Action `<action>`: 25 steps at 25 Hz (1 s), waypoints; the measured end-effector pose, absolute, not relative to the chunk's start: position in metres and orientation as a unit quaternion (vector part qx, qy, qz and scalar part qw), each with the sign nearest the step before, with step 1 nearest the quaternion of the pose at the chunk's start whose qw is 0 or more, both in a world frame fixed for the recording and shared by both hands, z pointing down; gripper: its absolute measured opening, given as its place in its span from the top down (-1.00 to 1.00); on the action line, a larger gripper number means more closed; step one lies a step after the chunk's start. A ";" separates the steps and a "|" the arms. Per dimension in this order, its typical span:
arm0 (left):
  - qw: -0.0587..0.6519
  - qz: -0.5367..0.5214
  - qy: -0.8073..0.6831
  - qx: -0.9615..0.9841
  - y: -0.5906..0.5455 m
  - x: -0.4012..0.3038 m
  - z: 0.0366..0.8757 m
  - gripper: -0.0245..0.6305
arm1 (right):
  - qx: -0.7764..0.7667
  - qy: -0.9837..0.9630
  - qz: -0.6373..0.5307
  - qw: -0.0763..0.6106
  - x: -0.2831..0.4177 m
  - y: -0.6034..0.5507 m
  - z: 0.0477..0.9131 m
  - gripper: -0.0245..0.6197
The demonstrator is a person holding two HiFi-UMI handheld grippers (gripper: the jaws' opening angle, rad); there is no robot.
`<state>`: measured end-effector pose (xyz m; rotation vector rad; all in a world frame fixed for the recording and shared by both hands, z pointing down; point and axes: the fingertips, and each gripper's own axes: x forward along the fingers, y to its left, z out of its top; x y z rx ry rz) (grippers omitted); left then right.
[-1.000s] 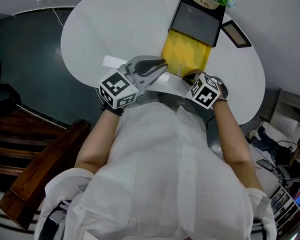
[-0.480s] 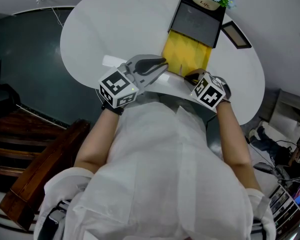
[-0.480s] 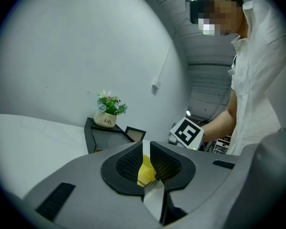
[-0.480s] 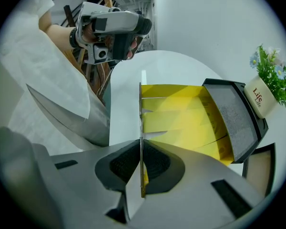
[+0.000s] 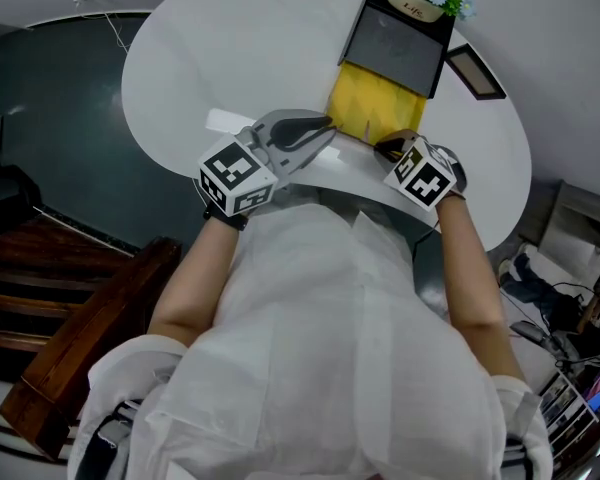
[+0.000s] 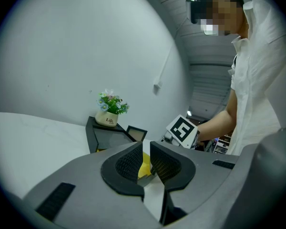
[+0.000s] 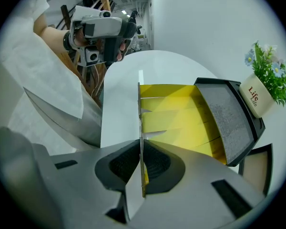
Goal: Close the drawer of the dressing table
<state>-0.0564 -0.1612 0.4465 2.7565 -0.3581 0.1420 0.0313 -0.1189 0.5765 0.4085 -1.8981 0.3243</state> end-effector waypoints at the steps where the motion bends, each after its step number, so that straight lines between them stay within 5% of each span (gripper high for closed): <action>1: 0.179 0.050 -0.128 0.974 -0.162 -0.057 0.447 0.75 | 0.174 -0.802 0.138 0.554 0.032 -0.121 0.577 0.85; 25: 0.185 0.048 -0.139 0.972 -0.169 -0.063 0.448 0.75 | 0.199 -0.792 0.133 0.562 0.045 -0.150 0.584 0.85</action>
